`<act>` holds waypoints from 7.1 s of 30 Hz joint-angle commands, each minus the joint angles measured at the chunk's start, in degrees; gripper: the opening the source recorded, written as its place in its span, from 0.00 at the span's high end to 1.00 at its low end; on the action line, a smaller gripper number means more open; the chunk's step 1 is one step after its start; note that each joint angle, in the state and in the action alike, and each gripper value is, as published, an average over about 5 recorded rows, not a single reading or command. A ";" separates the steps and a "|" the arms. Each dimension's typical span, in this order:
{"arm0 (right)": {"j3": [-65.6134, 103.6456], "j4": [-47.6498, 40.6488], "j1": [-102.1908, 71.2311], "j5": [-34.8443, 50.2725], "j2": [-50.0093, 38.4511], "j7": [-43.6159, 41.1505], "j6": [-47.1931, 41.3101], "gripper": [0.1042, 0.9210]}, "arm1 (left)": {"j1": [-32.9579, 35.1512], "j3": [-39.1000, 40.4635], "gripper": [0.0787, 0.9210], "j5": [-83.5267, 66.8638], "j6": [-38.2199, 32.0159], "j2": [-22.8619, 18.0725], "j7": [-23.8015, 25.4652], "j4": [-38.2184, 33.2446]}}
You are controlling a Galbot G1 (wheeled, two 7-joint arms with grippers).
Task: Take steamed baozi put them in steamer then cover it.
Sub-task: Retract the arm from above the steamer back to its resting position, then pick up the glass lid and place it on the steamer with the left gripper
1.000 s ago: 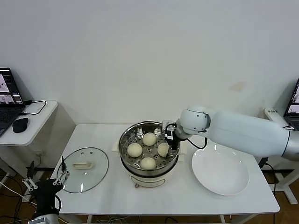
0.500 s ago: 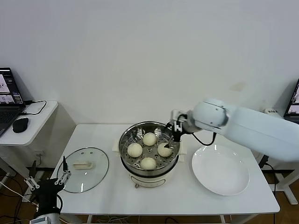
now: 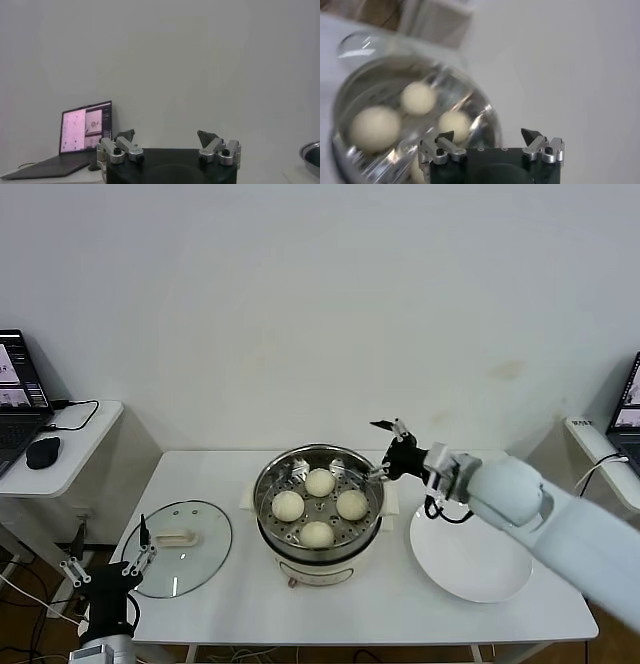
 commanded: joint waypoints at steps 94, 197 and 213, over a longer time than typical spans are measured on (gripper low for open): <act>64.18 -6.56 -67.86 -16.21 46.93 1.97 44.28 0.12 | -31.88 6.99 0.12 75.66 -1.67 16.27 8.64 46.76; 57.26 -10.74 -61.55 -35.10 50.04 15.18 43.47 0.12 | -38.31 34.48 0.94 65.49 41.68 16.92 30.54 2.48; 57.05 -12.05 -60.67 -39.01 51.51 17.36 42.46 0.12 | -45.06 42.74 0.94 78.11 43.58 1.27 37.21 11.67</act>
